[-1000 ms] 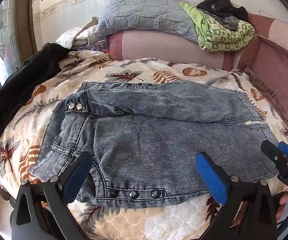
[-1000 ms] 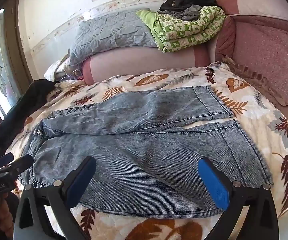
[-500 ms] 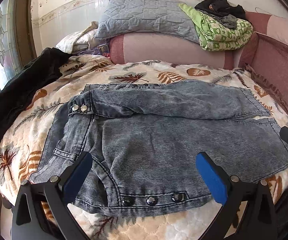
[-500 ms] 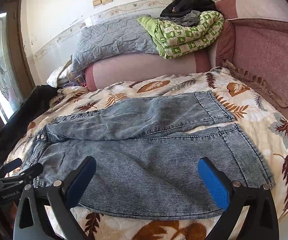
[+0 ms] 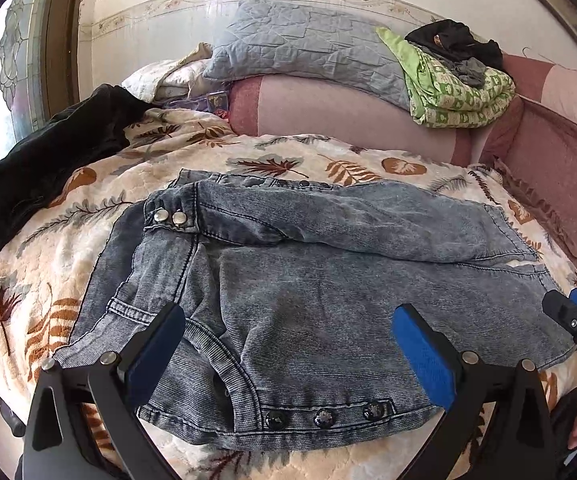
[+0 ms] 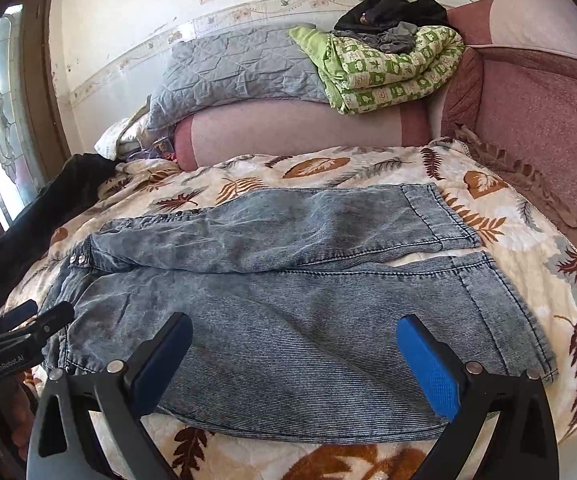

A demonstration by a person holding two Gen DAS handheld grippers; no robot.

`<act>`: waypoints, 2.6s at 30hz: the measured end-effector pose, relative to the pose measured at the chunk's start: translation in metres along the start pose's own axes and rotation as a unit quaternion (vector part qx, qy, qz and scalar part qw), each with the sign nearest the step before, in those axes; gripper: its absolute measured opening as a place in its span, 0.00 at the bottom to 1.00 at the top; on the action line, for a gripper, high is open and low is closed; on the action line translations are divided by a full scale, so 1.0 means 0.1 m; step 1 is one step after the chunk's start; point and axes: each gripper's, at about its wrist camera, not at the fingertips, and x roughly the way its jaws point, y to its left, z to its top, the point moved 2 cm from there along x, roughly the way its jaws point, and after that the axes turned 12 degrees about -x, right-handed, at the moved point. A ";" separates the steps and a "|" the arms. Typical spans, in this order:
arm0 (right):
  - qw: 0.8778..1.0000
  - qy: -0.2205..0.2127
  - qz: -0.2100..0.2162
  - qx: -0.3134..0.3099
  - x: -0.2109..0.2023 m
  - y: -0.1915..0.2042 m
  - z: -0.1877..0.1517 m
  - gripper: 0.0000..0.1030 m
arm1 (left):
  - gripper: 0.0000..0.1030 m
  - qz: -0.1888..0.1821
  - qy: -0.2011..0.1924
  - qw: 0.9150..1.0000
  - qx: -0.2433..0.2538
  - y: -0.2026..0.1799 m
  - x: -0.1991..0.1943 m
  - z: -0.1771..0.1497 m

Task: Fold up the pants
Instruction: 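Move both tools over the flat blue jeans toward the leg hems, then grasp the jeans leg hems with the left and right tools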

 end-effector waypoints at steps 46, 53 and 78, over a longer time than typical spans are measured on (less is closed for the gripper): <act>0.999 -0.013 0.019 0.023 -0.03 -0.04 -0.02 1.00 | 1.00 0.042 -0.005 0.999 -0.015 0.07 0.11 -0.10; 1.000 -0.011 0.016 0.017 -0.02 -0.02 -0.01 1.00 | 1.00 0.037 -0.008 0.999 0.014 -0.02 0.08 -0.14; 0.987 0.112 0.069 0.088 0.94 -1.56 0.85 1.00 | 1.00 -0.046 0.098 0.993 -0.048 0.35 0.55 1.06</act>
